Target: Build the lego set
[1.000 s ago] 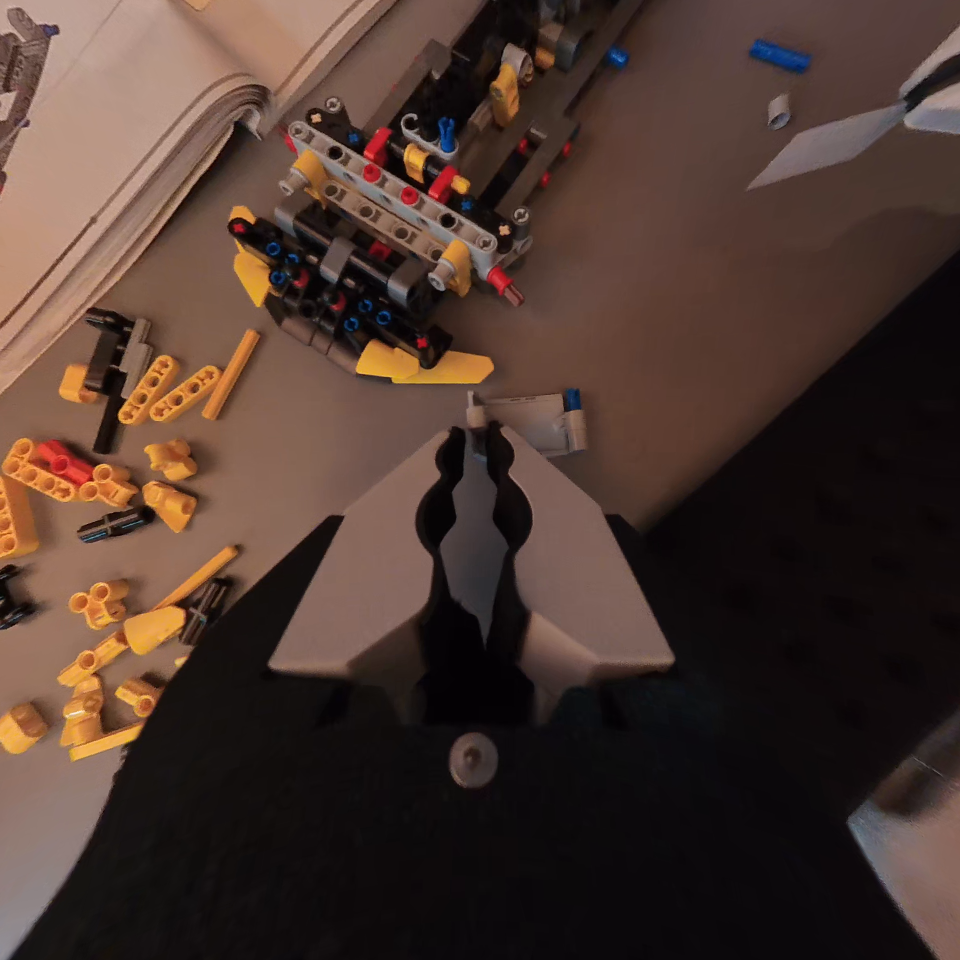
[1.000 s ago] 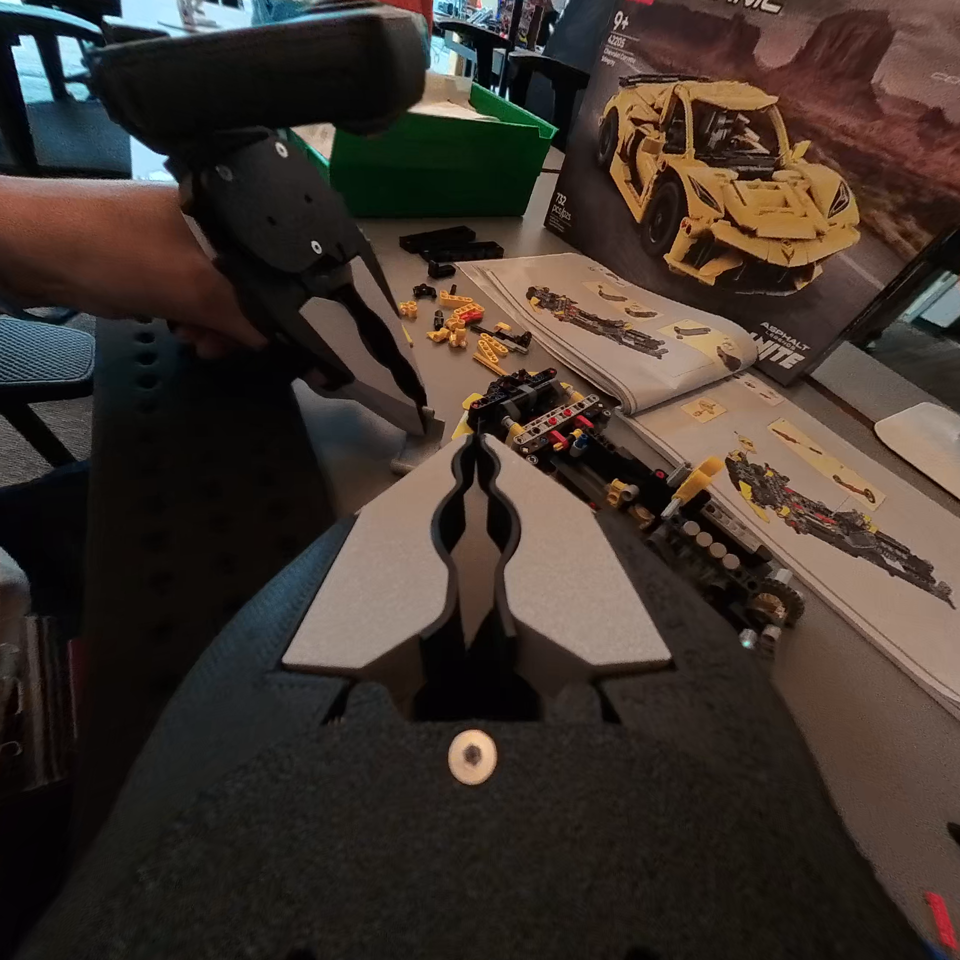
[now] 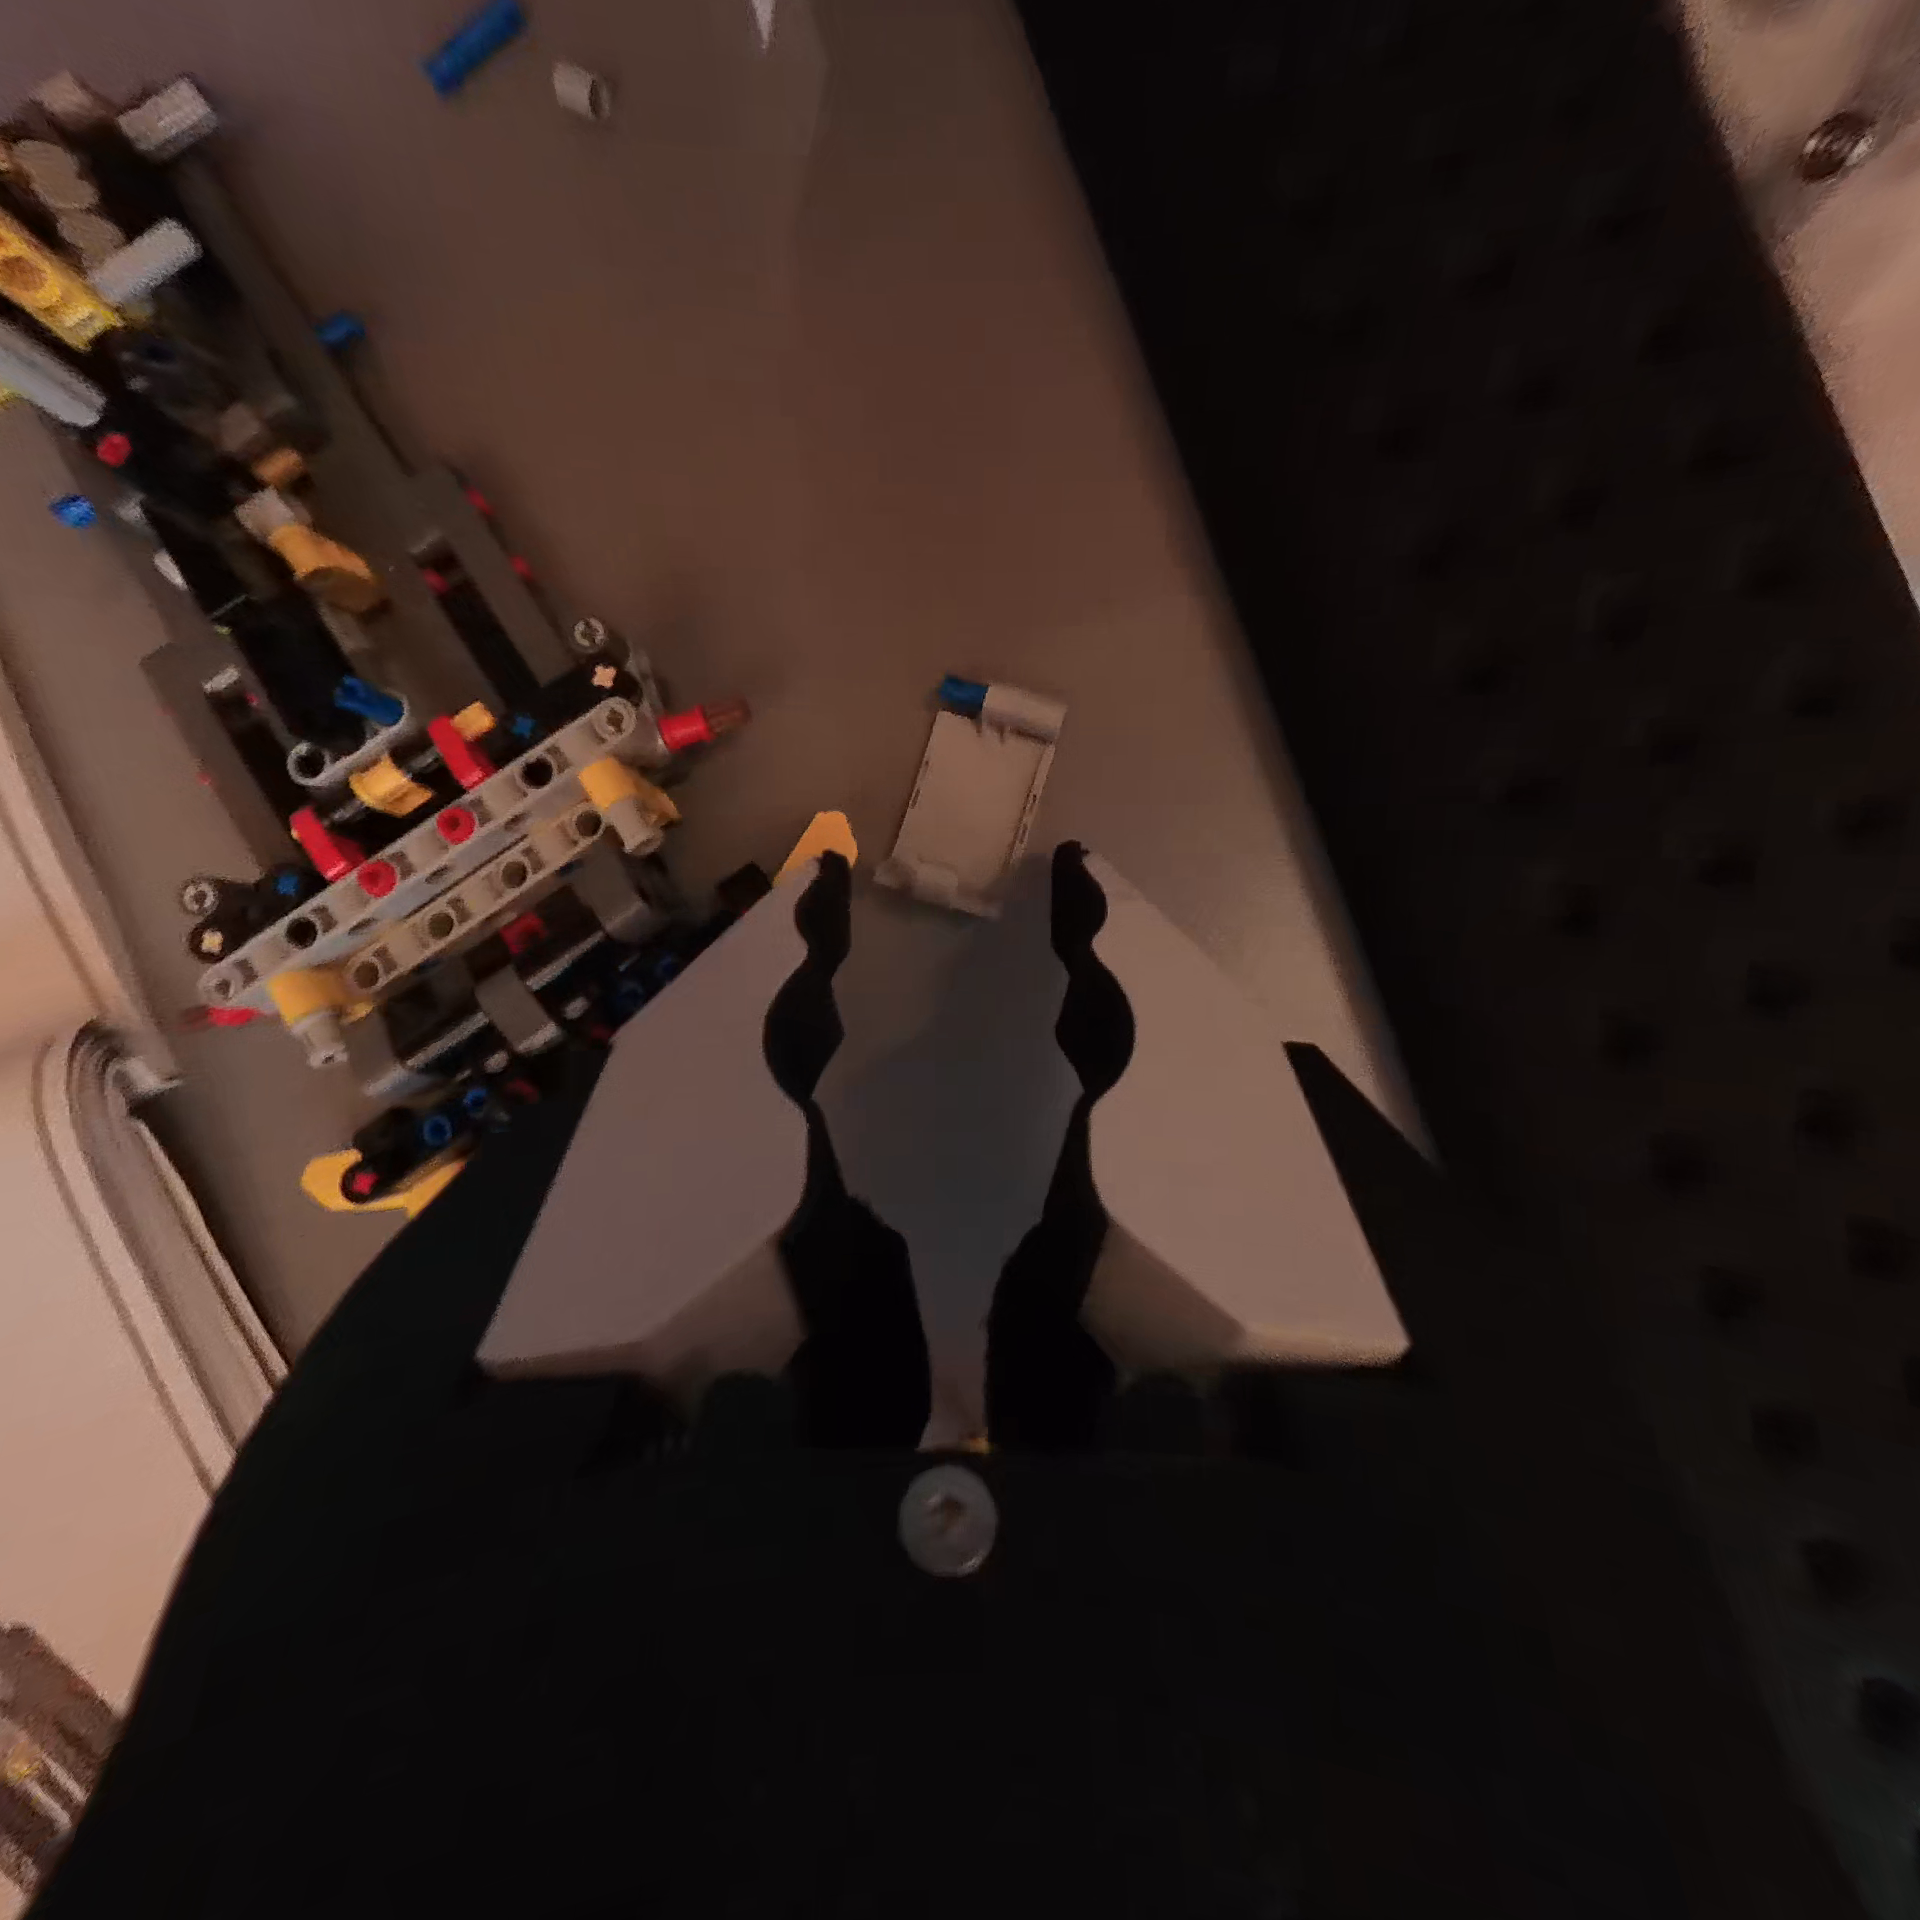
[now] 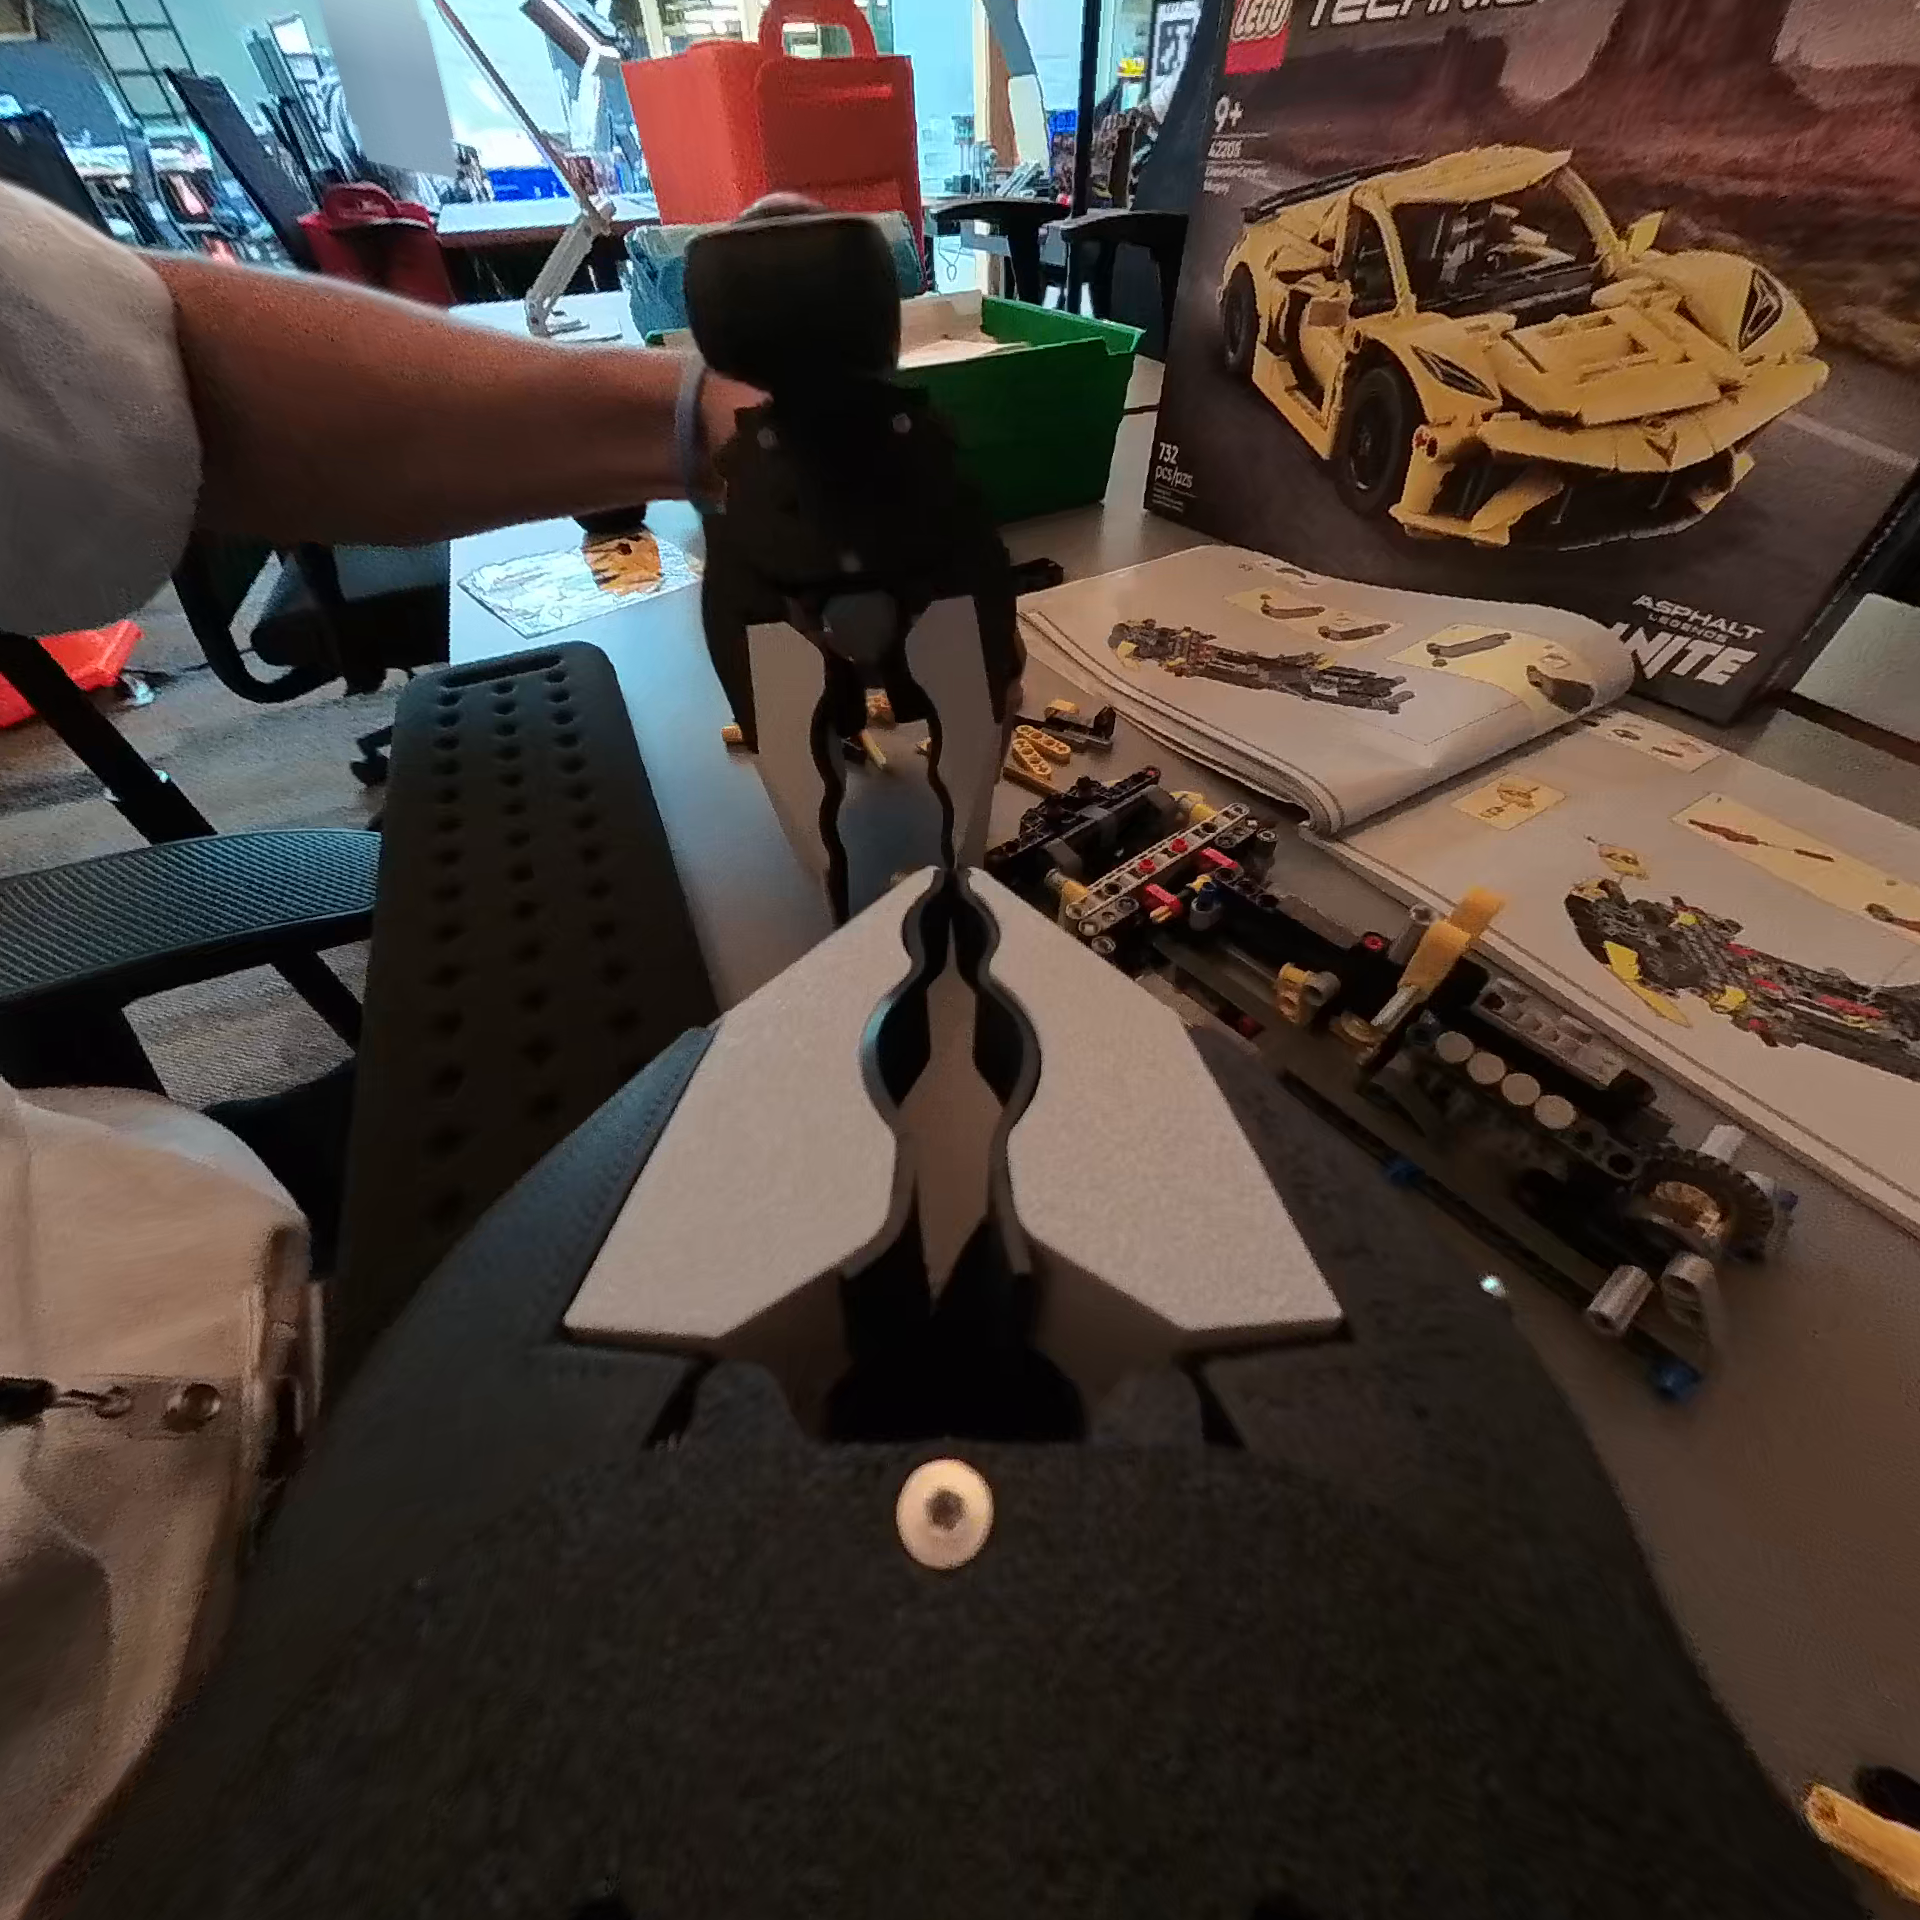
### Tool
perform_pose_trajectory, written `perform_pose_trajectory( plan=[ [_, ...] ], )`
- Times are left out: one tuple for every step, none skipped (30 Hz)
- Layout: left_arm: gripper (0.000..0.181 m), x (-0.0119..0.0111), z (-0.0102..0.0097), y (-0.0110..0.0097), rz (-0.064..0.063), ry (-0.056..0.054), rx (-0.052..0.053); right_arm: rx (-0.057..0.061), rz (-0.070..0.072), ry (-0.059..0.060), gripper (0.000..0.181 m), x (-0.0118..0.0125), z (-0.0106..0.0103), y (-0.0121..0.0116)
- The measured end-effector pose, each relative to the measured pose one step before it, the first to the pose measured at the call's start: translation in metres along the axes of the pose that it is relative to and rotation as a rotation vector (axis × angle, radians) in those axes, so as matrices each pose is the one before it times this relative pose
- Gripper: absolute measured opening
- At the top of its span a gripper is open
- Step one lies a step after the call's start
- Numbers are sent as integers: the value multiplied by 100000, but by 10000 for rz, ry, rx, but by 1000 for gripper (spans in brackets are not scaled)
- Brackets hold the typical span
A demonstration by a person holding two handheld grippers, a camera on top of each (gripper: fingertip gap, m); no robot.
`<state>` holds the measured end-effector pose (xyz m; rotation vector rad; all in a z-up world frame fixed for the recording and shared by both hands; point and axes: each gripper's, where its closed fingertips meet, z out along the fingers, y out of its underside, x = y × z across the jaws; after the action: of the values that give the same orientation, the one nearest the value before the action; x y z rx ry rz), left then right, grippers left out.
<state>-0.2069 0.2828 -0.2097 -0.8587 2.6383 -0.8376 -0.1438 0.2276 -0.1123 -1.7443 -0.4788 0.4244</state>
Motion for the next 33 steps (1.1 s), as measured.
perform_pose_trajectory(
  plan=[
    [35,20,89,-251,121,99,141,52,101,-32,0,84,-41,-62],
    [32,23,90,-162,47,94,100,53,96,-33,0,72,-44,-64],
    [28,4,98,63,26,71,-8,57,92,-42,0,53,-36,-74],
    [26,12,106,183,15,51,-46,56,92,-49,0,57,-35,-75],
    [26,58,72,117,-31,65,12,47,86,-44,0,38,-34,-64],
    [26,14,16,1,-88,9,97,43,76,-42,0,45,-24,-63],
    [26,46,-2,40,-74,1,54,39,68,-41,0,29,-24,-58],
    [26,104,6,31,-51,7,46,31,61,-38,0,13,-13,-38],
    [27,84,42,50,-29,-26,14,15,57,-32,0,23,-9,-8],
    [27,55,26,0,-70,-40,56,-2,51,-30,0,16,14,20],
    [27,72,2,11,-111,-30,62,-10,34,-23,0,6,13,13],
    [27,73,-15,45,-104,-19,66,-7,13,-13,0,-7,7,16],
    [27,48,-28,29,-80,-23,93,-5,-6,-4,0,-18,8,6],
    [27,24,-4,6,-66,-30,106,-4,-19,4,0,-31,-5,12],
    [26,11,31,-28,-63,-39,115,-7,-21,6,0,-15,9,12],
    [25,36,26,-37,-50,-29,112,-18,-13,-1,0,-22,34,30],
    [25,62,17,-21,-34,-22,98,-34,0,-6,0,3,45,55],
    [25,15,17,-7,-41,-47,74,-32,2,-3,0,-1,38,53],
    [25,20,4,-7,-63,-52,50,-16,-6,4,0,-1,10,30],
    [25,30,-8,1,-84,-35,-10,1,-17,14,0,-6,0,-8],
    [24,-53,-17,9,-127,-84,-53,14,-20,18,0,7,-19,-21],
    [25,7,-9,-9,-182,-59,-41,5,-6,9,0,-2,-7,-2],
    [25,280,-13,-34,-148,51,-16,-9,10,0,0,18,14,16],
    [25,249,-49,-82,-72,-47,-2,-13,9,-12,0,-14,23,21],
    [24,394,-102,-244,10,-42,56,-3,-6,-15,0,-34,9,4],
    [24,560,-170,-457,13,30,133,-4,-27,-5,0,-35,17,7],
    [24,530,-187,-535,-6,14,126,-10,-39,3,0,-27,32,13],
    [24,481,-140,-420,2,11,37,-22,-37,-2,0,-25,55,33],
    [25,369,-89,-196,55,-33,-118,-42,-50,-16,0,-72,60,39],
    [25,191,-65,-35,120,-127,-225,-16,-147,-61,0,-240,51,-37],
    [24,140,-71,-41,158,-127,-218,79,-321,-133,0,-546,9,-228],
    [24,236,-90,-104,171,-38,-184,132,-490,-118,0,-698,43,-319],
    [24,292,-107,-195,135,39,-144,69,-620,-9,0,-565,116,-198]
  ],
)
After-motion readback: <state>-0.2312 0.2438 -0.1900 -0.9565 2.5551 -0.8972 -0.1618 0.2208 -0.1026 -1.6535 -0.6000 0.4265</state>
